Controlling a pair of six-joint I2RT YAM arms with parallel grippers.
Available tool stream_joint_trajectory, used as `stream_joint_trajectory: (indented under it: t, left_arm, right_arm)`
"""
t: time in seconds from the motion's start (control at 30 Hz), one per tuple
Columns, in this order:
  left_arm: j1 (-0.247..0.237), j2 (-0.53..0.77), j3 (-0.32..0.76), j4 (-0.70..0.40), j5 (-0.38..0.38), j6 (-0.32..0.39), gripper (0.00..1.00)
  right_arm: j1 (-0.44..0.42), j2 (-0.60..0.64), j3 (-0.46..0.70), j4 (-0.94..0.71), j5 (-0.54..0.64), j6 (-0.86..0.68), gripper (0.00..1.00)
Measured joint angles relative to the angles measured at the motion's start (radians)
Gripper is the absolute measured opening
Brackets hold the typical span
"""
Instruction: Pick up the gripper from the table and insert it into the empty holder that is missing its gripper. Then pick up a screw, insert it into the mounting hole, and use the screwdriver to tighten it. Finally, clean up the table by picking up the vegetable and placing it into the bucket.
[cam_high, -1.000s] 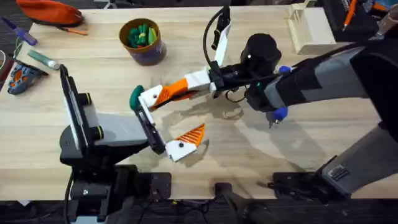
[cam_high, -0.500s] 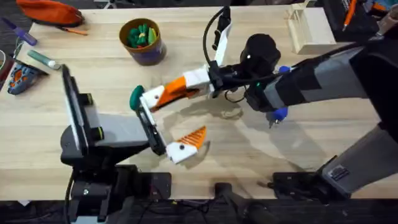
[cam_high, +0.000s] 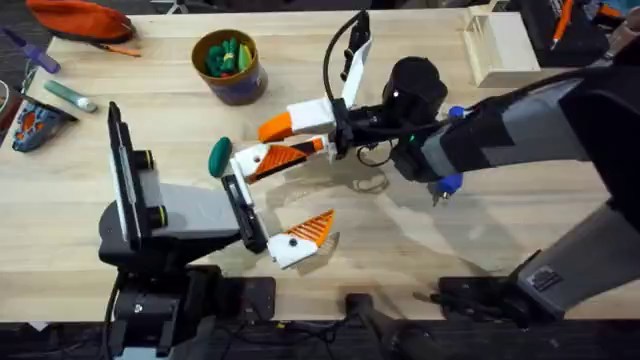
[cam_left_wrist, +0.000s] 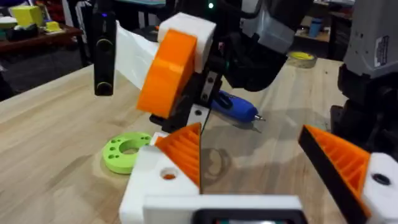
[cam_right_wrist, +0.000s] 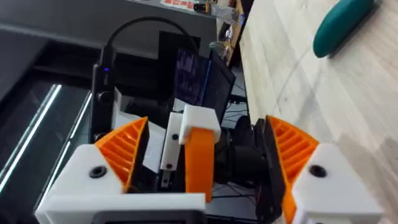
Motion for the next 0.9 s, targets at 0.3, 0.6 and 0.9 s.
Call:
stream_joint_trajectory:
  t: [0.3,0.6,0.9]
  left_arm:
    - [0.000,0.000,0.000,-0.001,0.001,0.000,0.986]
    - [0.000,0.000,0.000,-0.001,0.001,0.000,0.986]
    - [0.000,0.000,0.000,-0.001,0.004,0.000,0.985]
  right_arm:
    - [-0.020,-0.056,-0.002,-0.279,0.016,-0.105,0.992]
    - [-0.158,-0.235,-0.003,-0.483,0.022,-0.308,0.992]
    - [-0.303,-0.417,0.040,-1.046,0.027,-0.574,0.992]
